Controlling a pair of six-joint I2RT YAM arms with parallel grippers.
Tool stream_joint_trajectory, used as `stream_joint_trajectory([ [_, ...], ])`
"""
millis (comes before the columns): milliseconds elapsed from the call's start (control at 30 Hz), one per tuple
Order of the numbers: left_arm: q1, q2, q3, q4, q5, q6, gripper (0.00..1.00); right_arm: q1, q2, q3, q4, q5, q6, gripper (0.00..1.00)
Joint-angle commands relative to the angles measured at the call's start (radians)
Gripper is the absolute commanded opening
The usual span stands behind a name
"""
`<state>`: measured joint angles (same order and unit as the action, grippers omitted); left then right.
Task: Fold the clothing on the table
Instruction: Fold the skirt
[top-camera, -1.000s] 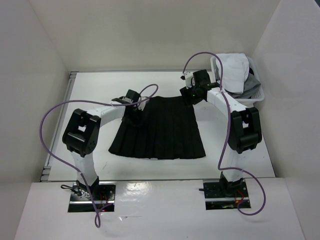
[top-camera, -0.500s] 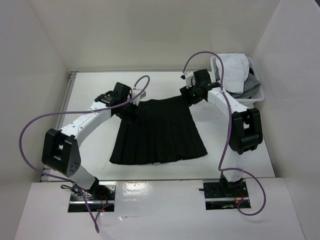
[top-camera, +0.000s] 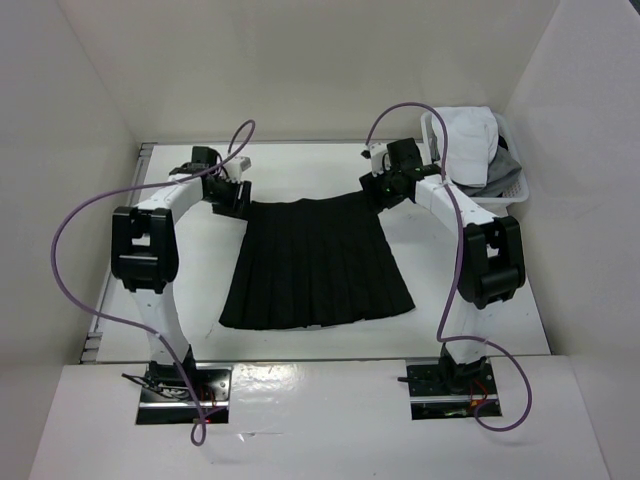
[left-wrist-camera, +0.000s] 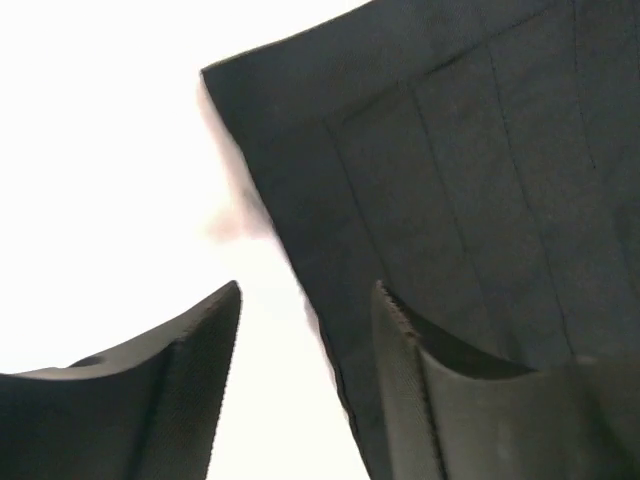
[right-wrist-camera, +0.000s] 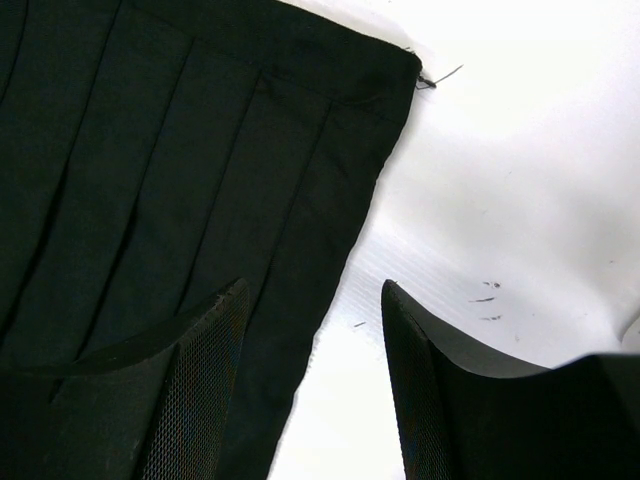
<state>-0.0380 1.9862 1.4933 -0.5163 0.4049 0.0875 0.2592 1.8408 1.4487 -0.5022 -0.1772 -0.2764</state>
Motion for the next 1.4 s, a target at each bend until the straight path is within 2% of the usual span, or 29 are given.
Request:
stream_joint_trajectory([
  [0, -0.002, 0.066, 0.109, 0.019, 0.117, 0.040, 0.61, -0.005, 0.012, 0.038, 0.002, -0.010, 0.013, 0.61],
  [100, -0.002, 0.129, 0.163, 0.019, 0.152, 0.040, 0.61, -0.005, 0.021, 0.038, 0.002, -0.010, 0.013, 0.61],
  [333, -0.002, 0.221, 0.268, 0.019, 0.127, 0.029, 0.61, -0.014, 0.021, 0.038, -0.007, 0.010, 0.003, 0.61],
  [867, 0.007, 0.306, 0.298, 0.010, 0.100, 0.029, 0.62, -0.032, 0.021, 0.038, -0.007, 0.010, 0.003, 0.61],
  [1033, 0.007, 0.315, 0.309, -0.011, 0.132, 0.029, 0.49, -0.032, 0.021, 0.038, -0.007, 0.010, 0.003, 0.61],
  [1233, 0.007, 0.324, 0.300, -0.041, 0.141, 0.063, 0.43, -0.032, 0.021, 0.038, -0.007, 0.010, 0.003, 0.61],
  [1367, 0.007, 0.324, 0.300, -0.059, 0.150, 0.072, 0.35, -0.032, 0.031, 0.038, 0.002, 0.010, 0.003, 0.61],
])
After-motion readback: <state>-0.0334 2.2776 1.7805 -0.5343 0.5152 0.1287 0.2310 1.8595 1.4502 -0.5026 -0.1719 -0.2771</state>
